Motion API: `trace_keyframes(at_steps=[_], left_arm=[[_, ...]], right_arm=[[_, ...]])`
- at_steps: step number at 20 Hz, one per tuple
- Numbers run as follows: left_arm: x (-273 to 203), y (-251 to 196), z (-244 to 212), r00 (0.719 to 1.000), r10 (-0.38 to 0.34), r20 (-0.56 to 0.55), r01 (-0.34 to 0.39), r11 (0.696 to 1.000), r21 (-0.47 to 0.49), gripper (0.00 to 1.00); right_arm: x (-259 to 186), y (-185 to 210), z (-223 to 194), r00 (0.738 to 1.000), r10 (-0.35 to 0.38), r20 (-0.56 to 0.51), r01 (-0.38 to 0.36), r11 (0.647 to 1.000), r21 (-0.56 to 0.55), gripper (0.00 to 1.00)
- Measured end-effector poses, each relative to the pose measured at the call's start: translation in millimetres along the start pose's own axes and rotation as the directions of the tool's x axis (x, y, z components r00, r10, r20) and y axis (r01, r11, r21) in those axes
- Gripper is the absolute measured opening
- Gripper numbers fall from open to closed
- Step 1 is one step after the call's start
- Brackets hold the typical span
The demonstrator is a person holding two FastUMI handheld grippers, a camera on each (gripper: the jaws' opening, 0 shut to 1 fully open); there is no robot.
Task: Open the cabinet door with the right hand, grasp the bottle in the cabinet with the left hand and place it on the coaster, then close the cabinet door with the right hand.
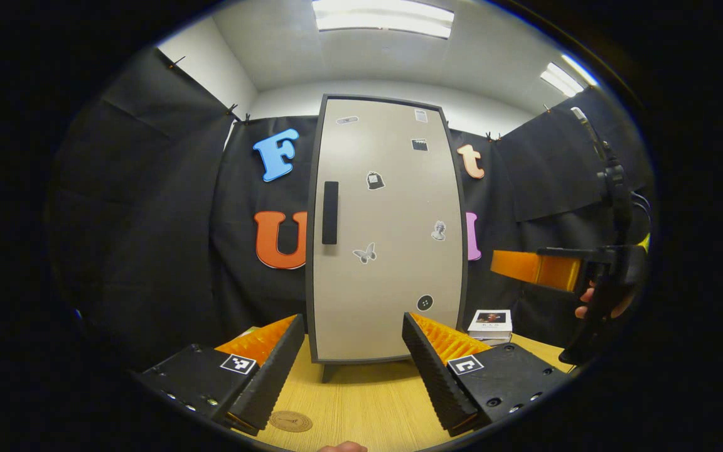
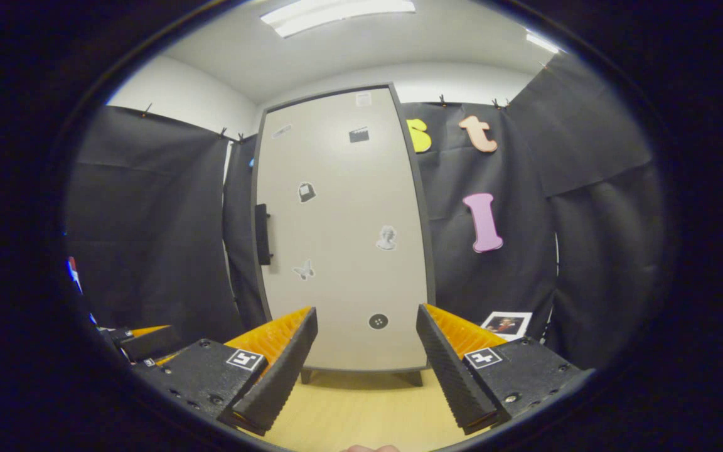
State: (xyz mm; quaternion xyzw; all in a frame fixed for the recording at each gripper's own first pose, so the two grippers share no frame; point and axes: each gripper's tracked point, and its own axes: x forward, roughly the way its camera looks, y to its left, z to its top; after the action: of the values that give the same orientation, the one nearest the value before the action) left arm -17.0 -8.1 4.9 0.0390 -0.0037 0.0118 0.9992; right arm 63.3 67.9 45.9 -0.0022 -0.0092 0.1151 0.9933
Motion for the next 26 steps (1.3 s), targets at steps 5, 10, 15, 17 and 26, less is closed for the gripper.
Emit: trace_keyframes(at_steps=[5, 10, 15, 17, 26], left_arm=[[-4, 0, 1, 1.0, -0.007, -0.007, 0.007, 1.0, 0.003, 0.95], [-9, 6, 4, 1.0, 0.004, -0.002, -0.004, 1.0, 0.014, 0.95], [-12, 15, 3, 1.0, 0.017, -0.007, -0.017, 1.0, 0.014, 0.95], [-11, 15, 3, 1.0, 0.015, -0.009, -0.015, 1.0, 0.007, 0.95], [-11, 23, -2, 0.998, 0.042, -0.037, -0.041, 0.999, 0.004, 0.95]], right_arm=[[38, 28, 14, 0.998, 0.057, -0.014, -0.057, 0.998, -0.018, 1.0], [83, 48, 24, 0.995, 0.088, -0.041, -0.09, 0.995, -0.034, 0.99], [121, 78, 30, 0.988, 0.139, -0.067, -0.14, 0.99, -0.022, 1.0], [136, 90, 33, 0.987, 0.146, -0.069, -0.149, 0.988, -0.032, 0.99], [203, 161, 37, 0.966, 0.236, -0.105, -0.243, 0.968, -0.06, 0.99]])
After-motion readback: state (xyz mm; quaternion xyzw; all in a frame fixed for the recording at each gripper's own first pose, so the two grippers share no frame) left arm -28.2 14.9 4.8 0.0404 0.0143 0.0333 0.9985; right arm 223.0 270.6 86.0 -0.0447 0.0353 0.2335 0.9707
